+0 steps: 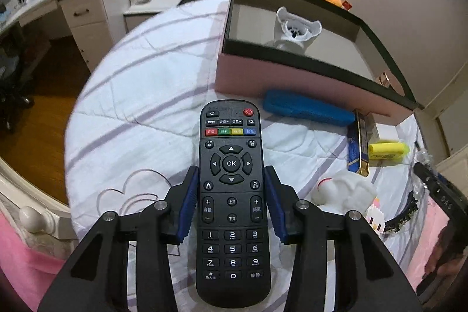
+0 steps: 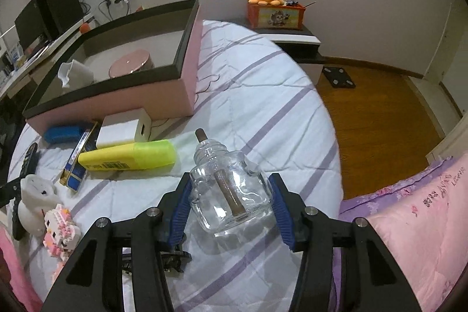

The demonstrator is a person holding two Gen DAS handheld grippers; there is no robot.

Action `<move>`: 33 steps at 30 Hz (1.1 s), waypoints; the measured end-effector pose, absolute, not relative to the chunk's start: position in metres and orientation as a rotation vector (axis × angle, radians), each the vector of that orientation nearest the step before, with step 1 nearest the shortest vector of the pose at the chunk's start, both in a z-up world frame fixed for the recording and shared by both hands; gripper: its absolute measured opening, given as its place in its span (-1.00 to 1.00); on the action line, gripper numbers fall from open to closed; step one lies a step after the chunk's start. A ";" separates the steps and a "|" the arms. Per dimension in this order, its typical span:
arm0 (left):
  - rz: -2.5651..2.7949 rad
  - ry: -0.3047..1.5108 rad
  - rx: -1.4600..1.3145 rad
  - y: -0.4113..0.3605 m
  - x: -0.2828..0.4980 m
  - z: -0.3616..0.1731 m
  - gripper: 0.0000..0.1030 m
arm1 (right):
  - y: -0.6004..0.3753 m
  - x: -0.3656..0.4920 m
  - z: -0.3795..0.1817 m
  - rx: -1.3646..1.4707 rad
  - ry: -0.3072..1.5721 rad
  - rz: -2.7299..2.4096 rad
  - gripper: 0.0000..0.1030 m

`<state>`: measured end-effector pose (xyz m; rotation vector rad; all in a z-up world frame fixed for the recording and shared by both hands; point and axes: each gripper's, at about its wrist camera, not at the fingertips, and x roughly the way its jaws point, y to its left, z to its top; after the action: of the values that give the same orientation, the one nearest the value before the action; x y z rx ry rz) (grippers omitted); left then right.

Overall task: Organize rigid objects
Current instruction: 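Grasp the black remote with the left tool while the right tool grasps the glass bottle, then carry the remote with the left tool while the right tool carries the glass bottle toward the box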

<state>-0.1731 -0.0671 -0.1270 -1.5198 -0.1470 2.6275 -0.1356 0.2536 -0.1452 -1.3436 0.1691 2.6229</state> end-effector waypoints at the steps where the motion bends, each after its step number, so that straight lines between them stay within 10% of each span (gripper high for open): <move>1: 2.643 -0.130 -1.507 -0.066 -0.173 -0.123 -0.14 | 0.254 -0.135 -0.143 -1.327 0.169 2.627 0.03; 33: 2.710 -0.003 -0.932 -0.043 -0.090 -0.003 -0.14 | 0.201 -0.044 -0.021 -0.811 0.098 2.947 0.03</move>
<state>-0.0903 -0.0433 -0.0029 -0.9315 -0.0032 2.7103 -0.0441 0.2015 -0.0215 -0.8106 0.0978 2.9472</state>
